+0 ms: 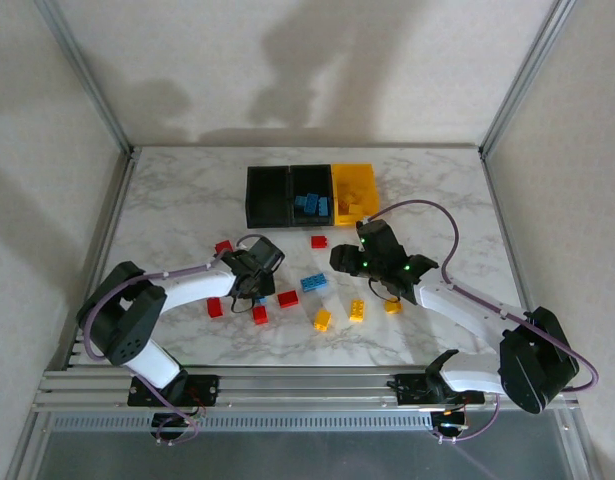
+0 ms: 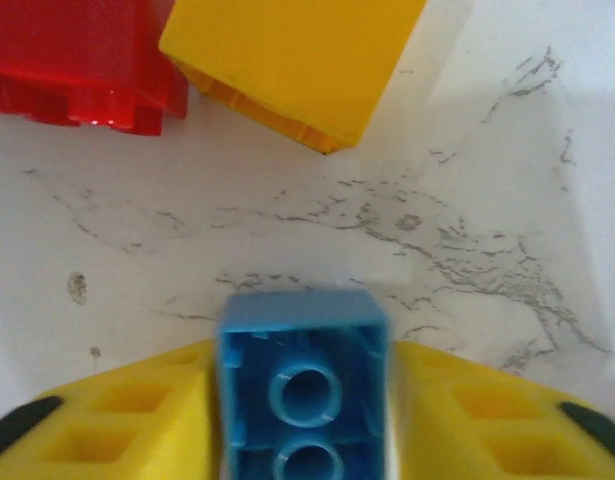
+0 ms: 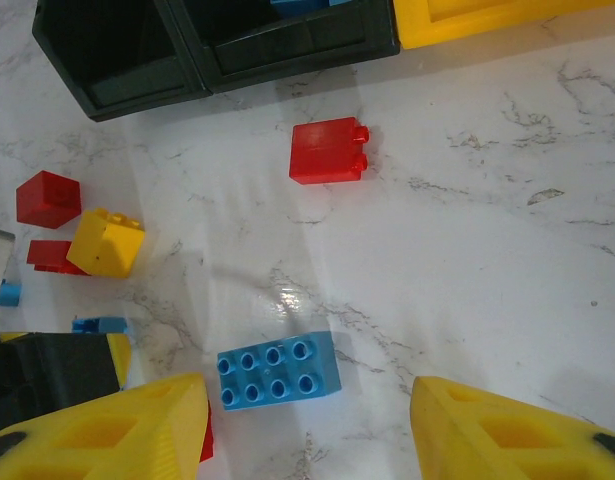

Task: Sort the legos into containers by color
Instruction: Pick up the lego from the center of the table, then place the lego in the container.

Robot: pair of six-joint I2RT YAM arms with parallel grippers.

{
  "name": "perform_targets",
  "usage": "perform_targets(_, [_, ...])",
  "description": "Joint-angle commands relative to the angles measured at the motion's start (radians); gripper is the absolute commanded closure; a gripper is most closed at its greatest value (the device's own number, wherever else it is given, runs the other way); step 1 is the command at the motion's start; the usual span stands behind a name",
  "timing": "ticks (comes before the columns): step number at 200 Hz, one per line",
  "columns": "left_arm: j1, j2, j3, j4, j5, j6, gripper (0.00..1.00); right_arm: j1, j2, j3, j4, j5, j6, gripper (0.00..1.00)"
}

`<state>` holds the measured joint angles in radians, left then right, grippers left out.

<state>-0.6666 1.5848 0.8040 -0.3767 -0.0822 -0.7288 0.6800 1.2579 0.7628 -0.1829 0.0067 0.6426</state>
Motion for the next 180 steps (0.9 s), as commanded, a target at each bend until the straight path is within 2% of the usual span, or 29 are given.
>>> perform_targets(1, [-0.008,0.003,0.028,-0.005,-0.004,0.015,0.64,0.009,0.011,0.003,0.006,0.029,-0.006,0.44])
perform_targets(57, [-0.009,-0.006,0.109,-0.042,-0.018,0.048,0.80,0.009,-0.004,0.000,0.008,0.039,0.000,0.44])
perform_targets(137, [-0.007,0.003,0.270,-0.100,-0.016,0.127,0.81,0.010,-0.023,0.019,-0.001,0.033,0.009,0.44])
perform_targets(180, [-0.004,0.058,0.390,-0.119,-0.024,0.159,0.81,0.010,-0.044,0.002,0.022,0.015,0.038,0.44])
